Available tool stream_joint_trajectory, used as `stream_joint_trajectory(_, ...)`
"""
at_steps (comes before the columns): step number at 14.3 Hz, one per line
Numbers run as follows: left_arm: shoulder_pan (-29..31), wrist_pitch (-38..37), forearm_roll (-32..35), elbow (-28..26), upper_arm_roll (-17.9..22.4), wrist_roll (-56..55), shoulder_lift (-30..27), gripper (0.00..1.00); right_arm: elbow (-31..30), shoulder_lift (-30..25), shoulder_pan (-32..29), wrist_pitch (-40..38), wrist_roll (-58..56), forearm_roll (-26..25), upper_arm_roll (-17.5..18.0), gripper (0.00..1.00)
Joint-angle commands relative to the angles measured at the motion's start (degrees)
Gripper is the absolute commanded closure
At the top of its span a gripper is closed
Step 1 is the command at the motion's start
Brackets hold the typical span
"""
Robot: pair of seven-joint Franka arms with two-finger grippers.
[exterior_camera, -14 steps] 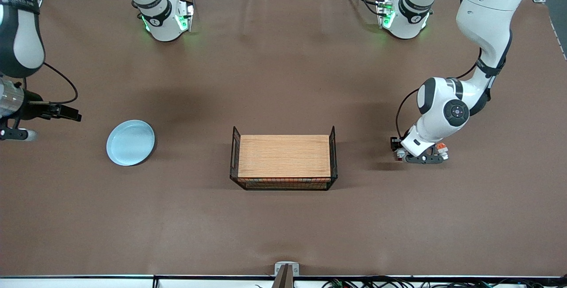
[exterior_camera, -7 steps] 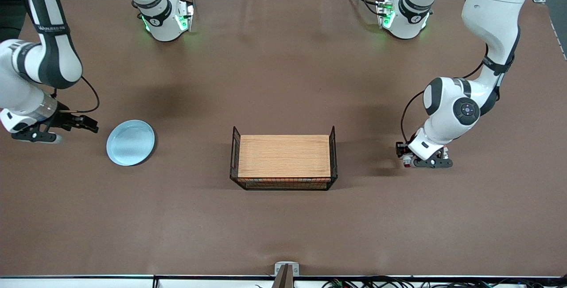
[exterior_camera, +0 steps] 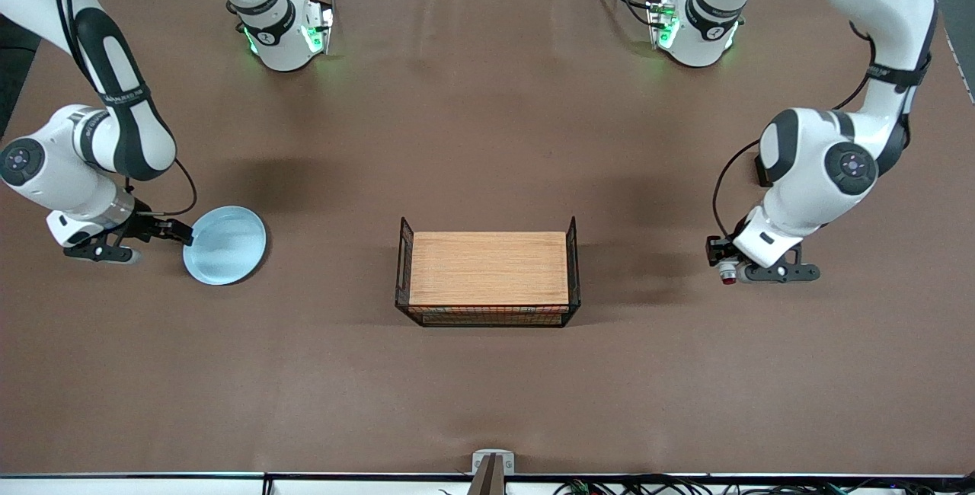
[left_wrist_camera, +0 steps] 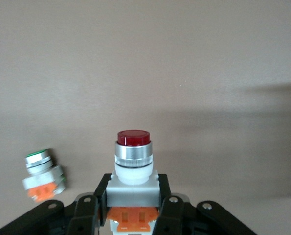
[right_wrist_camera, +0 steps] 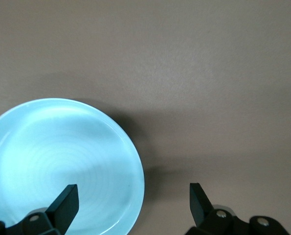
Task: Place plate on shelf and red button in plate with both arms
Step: 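Grasp the blue plate rim with the right gripper while the left lifts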
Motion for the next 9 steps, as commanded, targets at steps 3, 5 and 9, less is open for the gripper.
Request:
stream_joint_trajectory(3, -0.32, -2.83, -0.17, 0.18, -0.33, -4.82, -4.91, 0.67, 0.07, 3.57, -3.21, 3.85, -4.95, 3.07, 1.05, 0.0)
stream_joint_trajectory(5, -0.5, -5.72, -0.17, 1.32, -0.85, -6.4, -6.4, 0.67, 0.07, 4.19, -3.04, 3.86, -5.22, 4.66, 1.14, 0.0)
stream_joint_trajectory(9, -0.41, -16.7, -0.17, 8.61, -1.12, -7.38, -6.67, 0.67, -0.02, 5.16, -3.04, 3.86, -5.22, 6.85, 1.4, 0.0)
